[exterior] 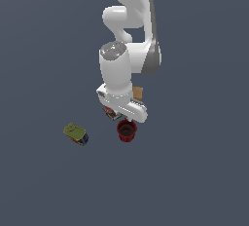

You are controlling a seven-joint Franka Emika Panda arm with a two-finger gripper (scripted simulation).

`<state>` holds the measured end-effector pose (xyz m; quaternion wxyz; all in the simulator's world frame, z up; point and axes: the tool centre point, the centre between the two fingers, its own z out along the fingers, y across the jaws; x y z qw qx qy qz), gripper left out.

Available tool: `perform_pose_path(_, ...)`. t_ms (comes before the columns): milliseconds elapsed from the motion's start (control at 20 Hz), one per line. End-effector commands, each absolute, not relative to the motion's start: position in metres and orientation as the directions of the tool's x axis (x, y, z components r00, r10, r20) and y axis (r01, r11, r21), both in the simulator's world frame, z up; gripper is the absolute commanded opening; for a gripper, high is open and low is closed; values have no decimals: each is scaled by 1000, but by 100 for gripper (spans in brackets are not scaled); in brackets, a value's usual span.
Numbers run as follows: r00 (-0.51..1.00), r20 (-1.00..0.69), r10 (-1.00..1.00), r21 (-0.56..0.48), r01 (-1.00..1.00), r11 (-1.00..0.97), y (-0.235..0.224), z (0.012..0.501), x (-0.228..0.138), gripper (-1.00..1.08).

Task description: Pick up a designated object from a clutter of objects.

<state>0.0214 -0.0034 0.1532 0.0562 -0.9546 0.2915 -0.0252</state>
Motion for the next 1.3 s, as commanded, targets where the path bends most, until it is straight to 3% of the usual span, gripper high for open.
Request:
perform_pose_path(0,787,12,-616,-126,-610,-782,-8,137,19,28)
perform_pose_path(450,698,6,-716,-130,-709,-693,-19,106,11,28)
perform_pose_path(1250,692,6,-722,-129,-715,-687,-18,76,12,28)
